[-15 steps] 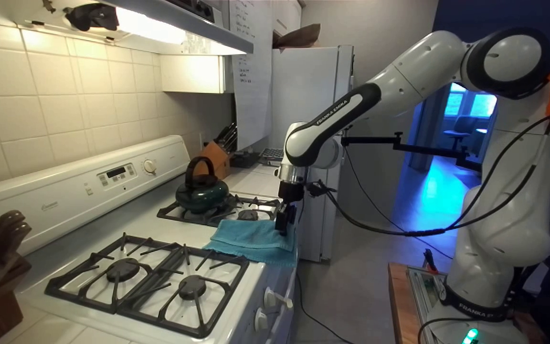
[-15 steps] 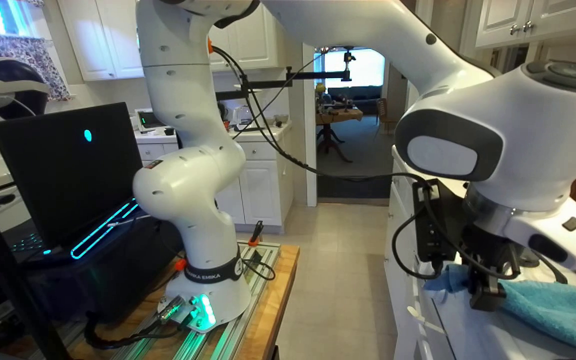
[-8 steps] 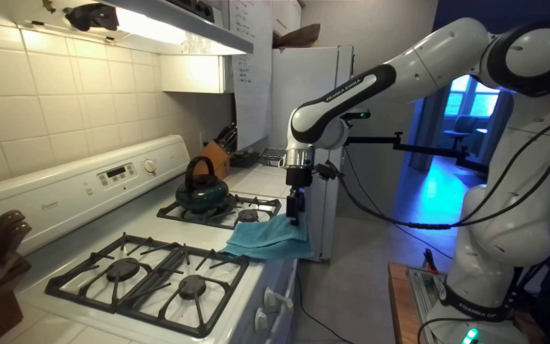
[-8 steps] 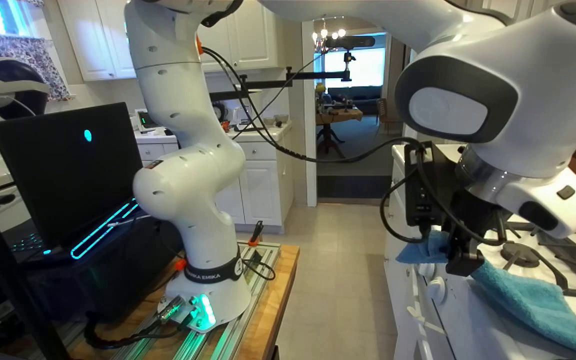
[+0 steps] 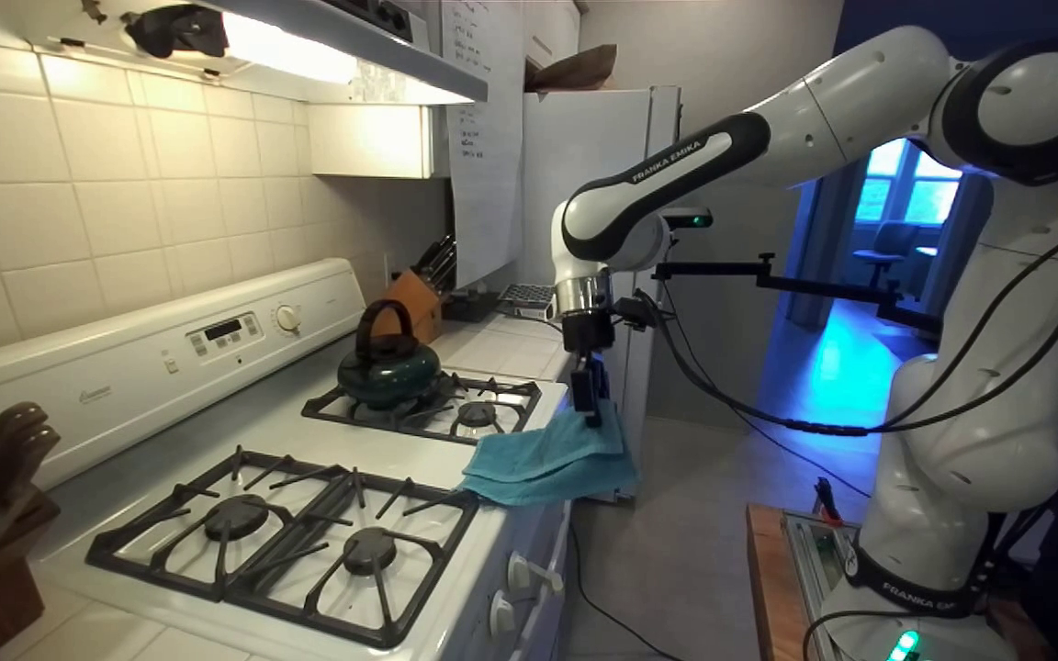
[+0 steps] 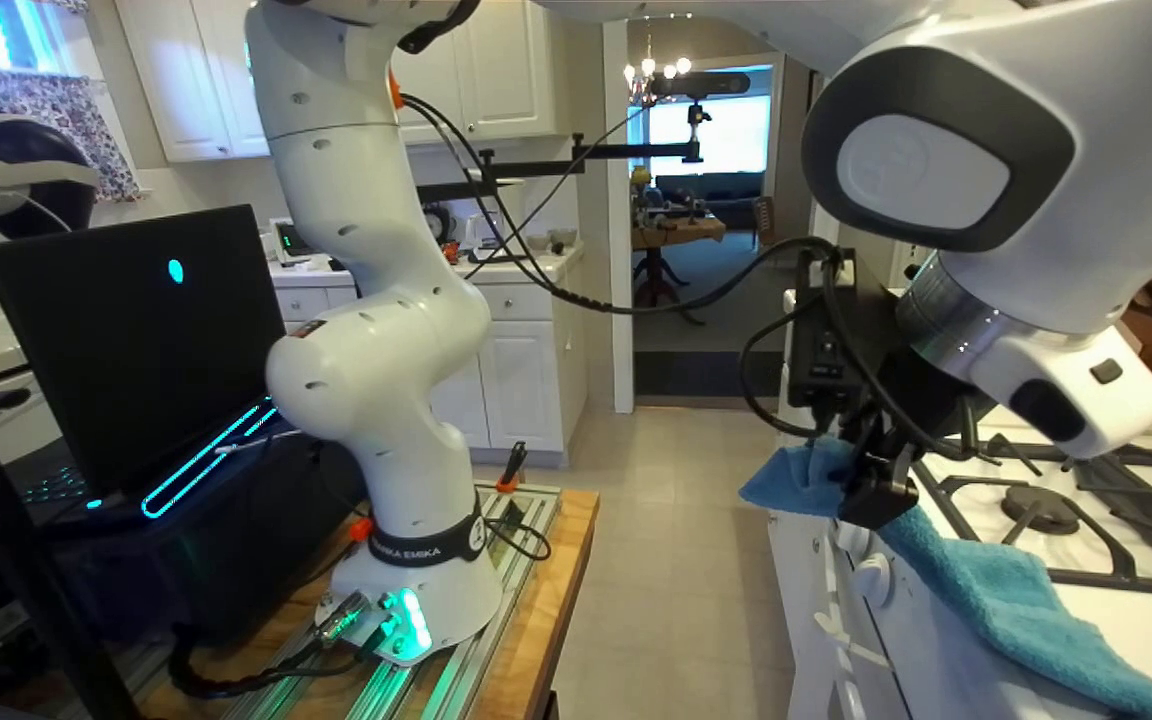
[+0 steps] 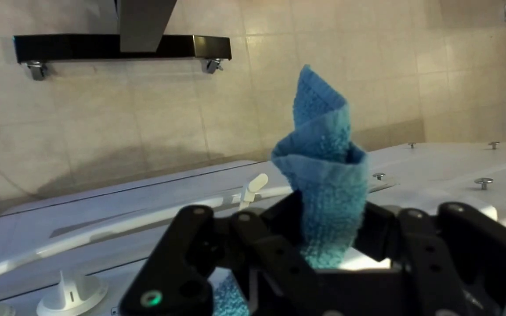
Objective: Wipe the front part of the stove with the towel, and then hang it
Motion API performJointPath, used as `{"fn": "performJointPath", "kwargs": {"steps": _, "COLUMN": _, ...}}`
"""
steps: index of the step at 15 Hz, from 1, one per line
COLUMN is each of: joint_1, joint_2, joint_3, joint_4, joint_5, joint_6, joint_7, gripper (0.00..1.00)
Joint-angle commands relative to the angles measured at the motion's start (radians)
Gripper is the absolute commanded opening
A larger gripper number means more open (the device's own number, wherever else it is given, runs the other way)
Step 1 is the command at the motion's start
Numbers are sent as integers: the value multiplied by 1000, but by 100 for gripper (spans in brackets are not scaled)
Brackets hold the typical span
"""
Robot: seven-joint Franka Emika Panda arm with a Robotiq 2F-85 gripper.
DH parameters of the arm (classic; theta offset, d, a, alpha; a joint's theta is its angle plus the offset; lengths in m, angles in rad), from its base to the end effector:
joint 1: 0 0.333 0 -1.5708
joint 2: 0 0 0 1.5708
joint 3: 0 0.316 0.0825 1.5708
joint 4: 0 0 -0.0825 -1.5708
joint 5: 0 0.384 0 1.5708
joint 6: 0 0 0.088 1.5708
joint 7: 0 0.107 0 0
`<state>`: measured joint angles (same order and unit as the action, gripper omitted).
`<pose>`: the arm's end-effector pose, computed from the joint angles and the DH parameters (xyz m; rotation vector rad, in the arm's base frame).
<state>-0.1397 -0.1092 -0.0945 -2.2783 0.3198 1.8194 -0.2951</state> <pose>0.4531 -0.0818 0.3808 -2.7344 0.0975 0.3572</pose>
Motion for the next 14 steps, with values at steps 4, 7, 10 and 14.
{"fn": "performJointPath", "kwargs": {"steps": 4, "joint_1": 16, "joint_2": -71, "joint_3": -10, "joint_4": 19, "joint_5": -77, "joint_6": -113, "joint_7": 61, "gripper": 3}}
{"fn": "performJointPath", "kwargs": {"steps": 7, "joint_1": 23, "joint_2": -105, "joint_3": -8, "joint_4": 11, "joint_5": -67, "joint_6": -142, "joint_7": 57, "gripper": 3}}
{"fn": "performJointPath", "kwargs": {"steps": 10, "joint_1": 30, "joint_2": -129, "joint_3": -8, "joint_4": 7, "joint_5": -65, "joint_6": -156, "joint_7": 62, "gripper": 3}}
{"fn": "performJointPath", "kwargs": {"steps": 14, "joint_1": 31, "joint_2": -146, "joint_3": -9, "joint_4": 0, "joint_5": -65, "joint_6": -160, "joint_7": 65, "gripper": 3}}
